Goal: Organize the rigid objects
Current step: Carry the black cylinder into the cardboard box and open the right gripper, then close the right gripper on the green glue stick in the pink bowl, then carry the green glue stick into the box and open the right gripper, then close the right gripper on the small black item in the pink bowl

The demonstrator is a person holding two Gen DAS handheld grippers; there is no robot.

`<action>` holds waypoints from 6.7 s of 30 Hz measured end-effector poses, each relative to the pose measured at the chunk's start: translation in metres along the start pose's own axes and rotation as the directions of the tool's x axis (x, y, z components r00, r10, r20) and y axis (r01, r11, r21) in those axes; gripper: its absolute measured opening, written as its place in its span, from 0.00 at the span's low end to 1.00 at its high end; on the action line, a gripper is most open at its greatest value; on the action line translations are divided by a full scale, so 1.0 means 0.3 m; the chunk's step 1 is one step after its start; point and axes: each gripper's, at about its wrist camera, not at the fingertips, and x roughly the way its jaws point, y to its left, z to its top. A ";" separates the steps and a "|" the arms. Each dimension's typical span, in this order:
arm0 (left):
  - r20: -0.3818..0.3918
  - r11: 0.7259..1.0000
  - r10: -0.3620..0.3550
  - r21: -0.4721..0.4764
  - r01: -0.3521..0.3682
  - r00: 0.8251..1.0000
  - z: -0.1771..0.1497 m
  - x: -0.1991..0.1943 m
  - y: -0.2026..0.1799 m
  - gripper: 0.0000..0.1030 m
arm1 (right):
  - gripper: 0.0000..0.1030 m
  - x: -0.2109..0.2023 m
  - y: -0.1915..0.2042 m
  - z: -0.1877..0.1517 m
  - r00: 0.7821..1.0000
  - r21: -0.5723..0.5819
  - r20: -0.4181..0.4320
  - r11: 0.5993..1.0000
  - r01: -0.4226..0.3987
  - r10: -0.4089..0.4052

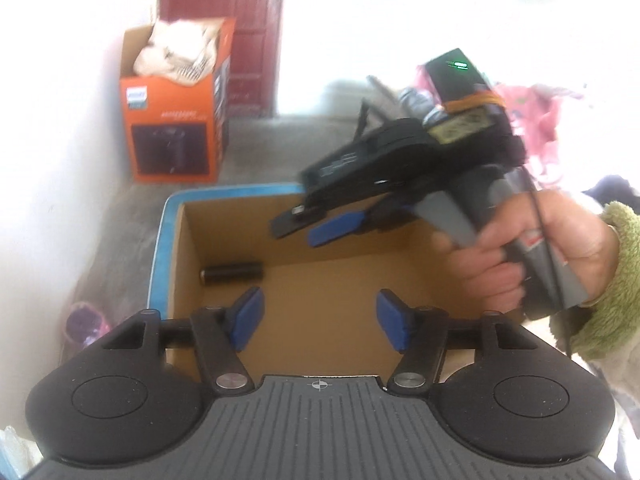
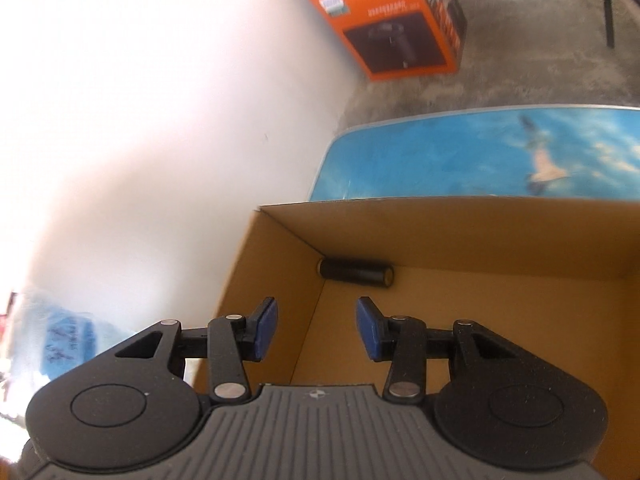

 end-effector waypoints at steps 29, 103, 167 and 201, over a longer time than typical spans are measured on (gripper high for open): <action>-0.120 0.989 -0.110 0.083 0.120 0.987 -0.526 -0.027 -0.288 0.48 | 0.45 -0.290 -0.292 -0.947 0.961 0.456 0.160 0.846 -0.276 0.227; 0.043 0.985 -0.112 -0.129 0.117 0.993 -0.025 -0.028 -0.063 0.14 | 0.21 -0.230 0.030 -0.287 0.940 0.061 0.132 0.944 -0.325 0.315; -0.202 0.976 -0.203 0.037 0.215 0.958 -0.469 0.045 -0.318 0.37 | 0.25 -0.230 -0.267 -0.834 0.977 0.398 -0.092 0.907 -0.139 0.191; -0.219 0.953 -0.282 -0.173 0.247 0.934 -0.506 0.079 -0.246 0.37 | 0.17 -0.174 -0.206 -0.796 0.986 0.231 -0.162 0.973 0.007 0.031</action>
